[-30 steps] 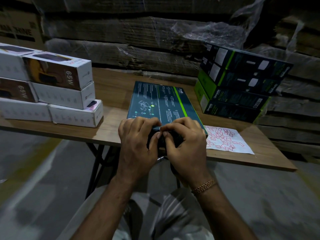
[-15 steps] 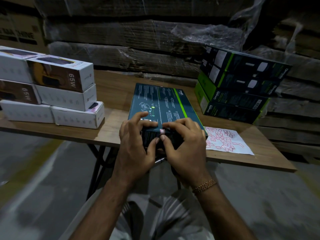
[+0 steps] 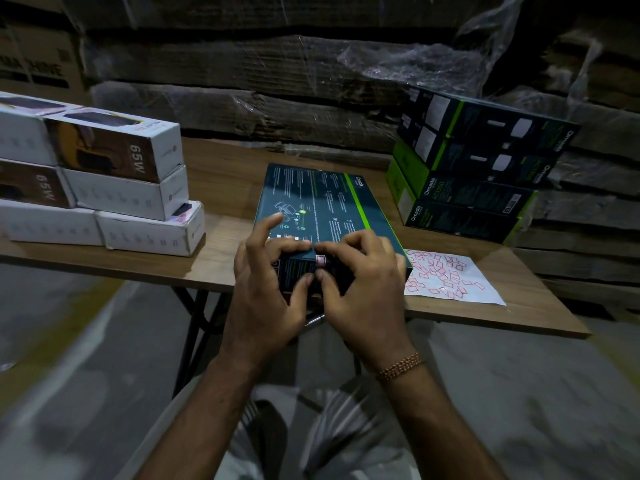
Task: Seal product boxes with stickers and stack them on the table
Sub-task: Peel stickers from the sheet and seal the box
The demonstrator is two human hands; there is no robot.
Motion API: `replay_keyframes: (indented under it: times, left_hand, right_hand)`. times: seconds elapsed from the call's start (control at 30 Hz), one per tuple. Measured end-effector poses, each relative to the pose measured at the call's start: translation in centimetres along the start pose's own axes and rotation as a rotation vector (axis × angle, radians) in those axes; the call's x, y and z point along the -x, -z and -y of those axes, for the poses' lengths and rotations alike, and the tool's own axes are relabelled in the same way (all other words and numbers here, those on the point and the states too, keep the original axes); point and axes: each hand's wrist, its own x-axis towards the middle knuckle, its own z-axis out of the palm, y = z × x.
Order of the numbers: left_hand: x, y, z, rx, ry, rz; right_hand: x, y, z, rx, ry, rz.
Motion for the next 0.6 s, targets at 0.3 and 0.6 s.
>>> replay_keyframes:
  times: [0.3, 0.6]
  left_hand:
    - [0.0, -0.1, 0.2, -0.003, -0.008, 0.008]
    - [0.1, 0.3, -0.1, -0.037, -0.027, 0.03]
  right_hand:
    - [-0.1, -1.1, -0.7, -0.11, 0.007, -0.1]
    - [0.8, -0.5, -0.9, -0.045, 0.035, -0.032]
